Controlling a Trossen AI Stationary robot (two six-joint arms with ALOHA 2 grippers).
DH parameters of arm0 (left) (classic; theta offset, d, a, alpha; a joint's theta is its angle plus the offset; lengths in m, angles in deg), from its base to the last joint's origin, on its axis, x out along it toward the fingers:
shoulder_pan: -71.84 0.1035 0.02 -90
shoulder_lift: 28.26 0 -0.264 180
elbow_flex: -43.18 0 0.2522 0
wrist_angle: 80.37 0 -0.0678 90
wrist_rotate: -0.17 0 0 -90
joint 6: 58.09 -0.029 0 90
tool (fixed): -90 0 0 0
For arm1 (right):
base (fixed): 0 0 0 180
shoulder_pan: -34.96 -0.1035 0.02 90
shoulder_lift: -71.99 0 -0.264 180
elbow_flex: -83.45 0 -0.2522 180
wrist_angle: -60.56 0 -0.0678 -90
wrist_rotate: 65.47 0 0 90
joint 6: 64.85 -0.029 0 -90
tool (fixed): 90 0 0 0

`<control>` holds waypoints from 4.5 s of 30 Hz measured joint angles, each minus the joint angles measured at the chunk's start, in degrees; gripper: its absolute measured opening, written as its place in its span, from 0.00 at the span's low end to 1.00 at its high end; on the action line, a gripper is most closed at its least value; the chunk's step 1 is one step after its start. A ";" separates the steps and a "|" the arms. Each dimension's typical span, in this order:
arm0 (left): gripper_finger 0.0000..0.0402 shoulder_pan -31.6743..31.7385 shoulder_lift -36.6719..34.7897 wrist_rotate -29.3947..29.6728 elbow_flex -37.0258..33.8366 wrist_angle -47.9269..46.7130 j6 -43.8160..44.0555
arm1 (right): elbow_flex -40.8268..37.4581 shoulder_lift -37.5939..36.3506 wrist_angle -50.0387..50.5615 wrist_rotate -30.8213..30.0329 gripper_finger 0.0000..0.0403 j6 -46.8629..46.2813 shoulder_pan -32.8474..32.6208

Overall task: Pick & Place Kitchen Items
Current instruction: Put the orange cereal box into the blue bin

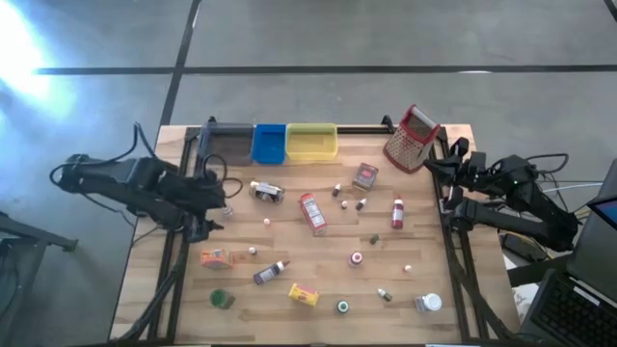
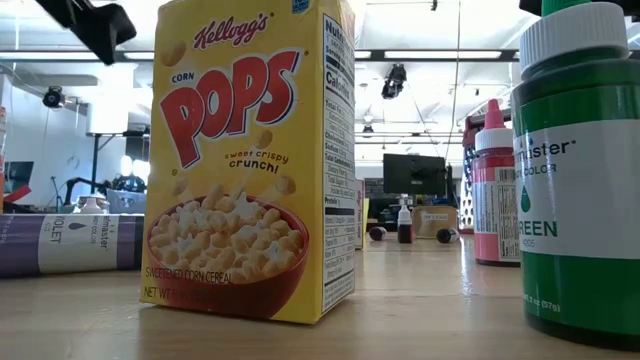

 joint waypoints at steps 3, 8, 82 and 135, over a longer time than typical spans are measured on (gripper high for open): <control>0.78 -0.17 1.51 -4.91 -0.46 -3.14 4.60 | 0.00 0.00 0.00 0.00 0.02 0.09 0.00; 0.78 -4.44 2.78 -5.86 -0.49 -9.04 16.46 | 0.00 0.00 0.00 0.00 0.02 0.06 0.00; 0.78 -31.58 21.44 6.44 -6.93 -3.83 36.08 | -0.02 0.04 0.00 0.02 0.02 0.04 -0.02; 0.49 -31.60 17.74 3.29 -9.10 2.07 27.26 | -0.02 0.04 0.00 0.01 0.02 0.05 -0.02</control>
